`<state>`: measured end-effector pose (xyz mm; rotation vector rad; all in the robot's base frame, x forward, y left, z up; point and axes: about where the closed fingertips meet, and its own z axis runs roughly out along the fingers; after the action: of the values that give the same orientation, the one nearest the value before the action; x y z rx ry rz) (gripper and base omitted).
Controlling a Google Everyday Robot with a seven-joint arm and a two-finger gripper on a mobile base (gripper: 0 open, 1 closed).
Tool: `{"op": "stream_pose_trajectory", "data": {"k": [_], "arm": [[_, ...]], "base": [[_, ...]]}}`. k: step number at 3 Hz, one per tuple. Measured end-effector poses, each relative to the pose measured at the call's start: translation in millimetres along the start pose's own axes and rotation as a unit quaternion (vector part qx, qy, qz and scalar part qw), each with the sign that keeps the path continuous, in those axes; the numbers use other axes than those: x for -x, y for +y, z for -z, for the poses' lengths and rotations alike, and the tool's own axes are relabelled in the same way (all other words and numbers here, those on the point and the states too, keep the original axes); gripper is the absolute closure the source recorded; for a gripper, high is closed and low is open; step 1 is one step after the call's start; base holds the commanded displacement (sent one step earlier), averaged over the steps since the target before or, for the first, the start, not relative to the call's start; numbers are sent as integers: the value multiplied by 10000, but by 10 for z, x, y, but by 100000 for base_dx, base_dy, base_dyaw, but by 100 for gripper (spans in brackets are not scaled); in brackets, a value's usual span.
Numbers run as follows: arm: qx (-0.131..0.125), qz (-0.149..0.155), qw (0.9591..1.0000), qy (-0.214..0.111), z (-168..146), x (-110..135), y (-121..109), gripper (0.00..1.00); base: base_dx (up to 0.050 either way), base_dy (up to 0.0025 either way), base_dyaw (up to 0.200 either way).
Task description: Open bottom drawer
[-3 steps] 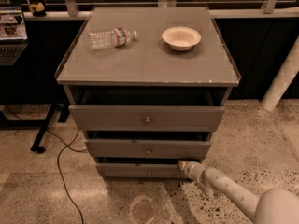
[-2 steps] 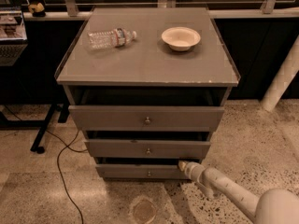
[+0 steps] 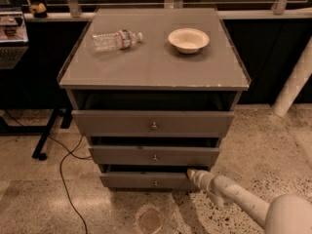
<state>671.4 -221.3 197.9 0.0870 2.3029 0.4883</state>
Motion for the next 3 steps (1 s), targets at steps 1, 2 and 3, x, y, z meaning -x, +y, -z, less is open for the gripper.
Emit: {"op": "stream_pose_trajectory", "data": {"k": [1, 2, 3], "arm": [[-22, -138, 9995, 293, 112, -122, -24, 100], [-32, -153, 9993, 349, 145, -134, -32, 100], [-44, -172, 9981, 595, 230, -251, -94, 100]], "base": [[0, 0, 0], [0, 0, 0], [0, 0, 0]]}}
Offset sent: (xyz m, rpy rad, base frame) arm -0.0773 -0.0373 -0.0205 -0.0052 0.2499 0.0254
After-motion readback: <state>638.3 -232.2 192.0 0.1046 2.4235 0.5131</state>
